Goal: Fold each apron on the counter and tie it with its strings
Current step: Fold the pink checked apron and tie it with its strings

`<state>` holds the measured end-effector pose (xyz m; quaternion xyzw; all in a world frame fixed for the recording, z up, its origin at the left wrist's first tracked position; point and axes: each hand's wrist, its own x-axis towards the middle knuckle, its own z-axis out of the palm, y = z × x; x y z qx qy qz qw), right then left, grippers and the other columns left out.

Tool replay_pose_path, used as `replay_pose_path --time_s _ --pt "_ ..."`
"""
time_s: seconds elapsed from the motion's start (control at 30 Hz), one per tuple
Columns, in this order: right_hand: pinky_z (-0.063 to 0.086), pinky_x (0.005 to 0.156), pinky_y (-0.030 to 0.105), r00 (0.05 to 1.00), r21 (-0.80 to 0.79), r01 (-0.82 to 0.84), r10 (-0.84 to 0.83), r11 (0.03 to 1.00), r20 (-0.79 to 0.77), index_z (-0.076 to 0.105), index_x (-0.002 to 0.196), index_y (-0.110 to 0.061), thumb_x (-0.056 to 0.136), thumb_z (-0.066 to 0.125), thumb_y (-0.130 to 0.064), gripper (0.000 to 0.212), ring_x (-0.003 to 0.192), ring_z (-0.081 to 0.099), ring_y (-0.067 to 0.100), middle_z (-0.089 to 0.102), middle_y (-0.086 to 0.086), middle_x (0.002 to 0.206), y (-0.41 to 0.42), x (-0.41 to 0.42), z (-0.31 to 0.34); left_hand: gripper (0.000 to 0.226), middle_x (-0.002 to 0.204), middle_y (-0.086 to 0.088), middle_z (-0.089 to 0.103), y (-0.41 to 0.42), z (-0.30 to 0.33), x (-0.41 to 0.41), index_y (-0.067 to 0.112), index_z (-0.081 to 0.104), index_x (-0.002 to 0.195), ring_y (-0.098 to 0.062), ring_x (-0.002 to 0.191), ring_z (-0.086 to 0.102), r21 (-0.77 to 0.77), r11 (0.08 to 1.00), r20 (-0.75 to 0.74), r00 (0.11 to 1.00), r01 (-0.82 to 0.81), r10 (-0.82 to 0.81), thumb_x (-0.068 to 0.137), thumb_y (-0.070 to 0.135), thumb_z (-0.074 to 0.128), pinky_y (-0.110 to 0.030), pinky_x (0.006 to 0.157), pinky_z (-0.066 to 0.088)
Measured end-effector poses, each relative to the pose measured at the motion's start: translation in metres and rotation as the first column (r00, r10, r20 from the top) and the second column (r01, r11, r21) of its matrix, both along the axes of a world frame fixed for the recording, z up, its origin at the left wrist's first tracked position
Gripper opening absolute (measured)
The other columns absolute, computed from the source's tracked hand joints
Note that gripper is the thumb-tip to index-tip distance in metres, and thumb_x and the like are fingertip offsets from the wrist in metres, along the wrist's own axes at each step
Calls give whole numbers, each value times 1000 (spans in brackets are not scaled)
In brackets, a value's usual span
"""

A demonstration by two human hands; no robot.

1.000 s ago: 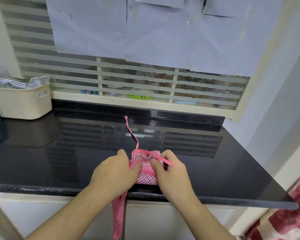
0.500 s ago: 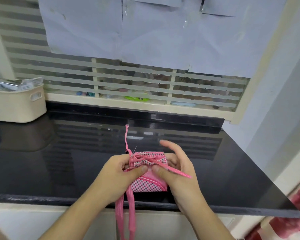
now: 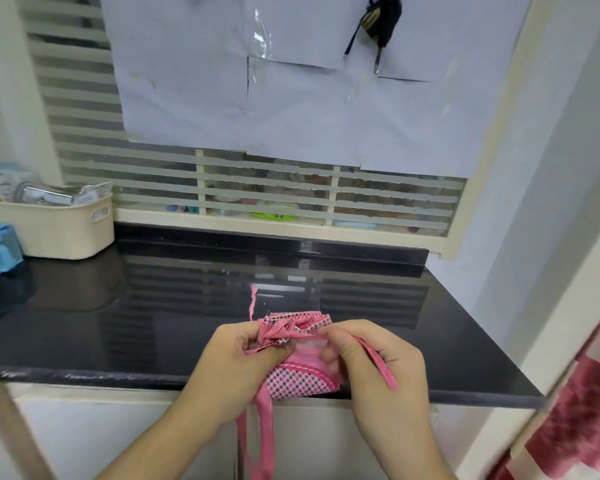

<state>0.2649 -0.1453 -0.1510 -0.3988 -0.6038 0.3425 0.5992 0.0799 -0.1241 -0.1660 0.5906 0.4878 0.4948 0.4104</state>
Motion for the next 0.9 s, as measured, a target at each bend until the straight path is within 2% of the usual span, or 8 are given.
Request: replay_pose_path --time_s 0.13,0.27,0.5,0.6,0.67,0.8,0.87,0.9 --pt "46 51 35 995 5 -19 20 1000 -94 82 77 -14 93 66 1 27 54 60 23 68 15 64 -40 5 13 14 93 -14 80 -28 12 6 16 84 95 -35 84 79 -20 1000 124 992 -17 19 94 8 73 -53 74 64" --pt "43 42 33 971 38 5 4 999 -239 81 80 -7 87 67 -12 17 46 58 32 66 22 62 -79 9 18 18 92 -22 79 -66 26 17 12 84 94 -35 75 77 -12 999 334 941 -51 52 95 4 68 -38 56 62" --pt "43 35 29 951 -179 -161 105 971 -290 71 76 7 98 53 15 29 44 63 32 66 32 65 -130 19 1 15 100 -26 77 -131 58 20 6 82 101 -36 79 75 10 1000 486 874 -16 9 93 6 69 -37 55 63" --pt "43 35 28 948 -195 -234 179 952 -264 67 73 6 98 58 12 27 44 61 33 63 31 61 -149 25 3 15 96 -28 76 -161 74 22 11 83 96 -37 73 73 41 999 428 903 25 -40 86 14 72 -38 52 61" --pt "43 38 28 950 -173 -274 239 946 -202 67 73 1 90 66 -3 18 46 60 31 63 28 59 -161 26 4 13 94 -23 78 -176 82 21 15 83 96 -39 75 75 77 997 368 930 -9 -20 90 12 72 -38 54 62" --pt "44 50 27 947 -71 -320 317 945 -40 69 69 -17 82 64 -15 15 46 57 25 63 21 54 -190 37 16 29 87 -11 79 -189 81 10 28 82 95 -33 67 75 169 979 105 990 -112 96 98 4 66 -43 53 63" --pt "43 54 25 953 69 -295 299 953 -55 68 72 -15 86 73 -23 16 46 54 25 60 19 50 -201 47 39 33 90 -6 79 -193 78 4 34 82 94 -30 71 76 169 986 -74 997 -7 20 99 5 66 -47 56 63" --pt "43 55 26 958 136 -255 269 957 -96 68 74 -14 89 75 -27 21 46 52 26 58 18 49 -203 51 51 32 94 -2 80 -195 76 3 34 83 99 -27 79 77 143 985 -170 983 93 -69 100 6 66 -48 65 64"
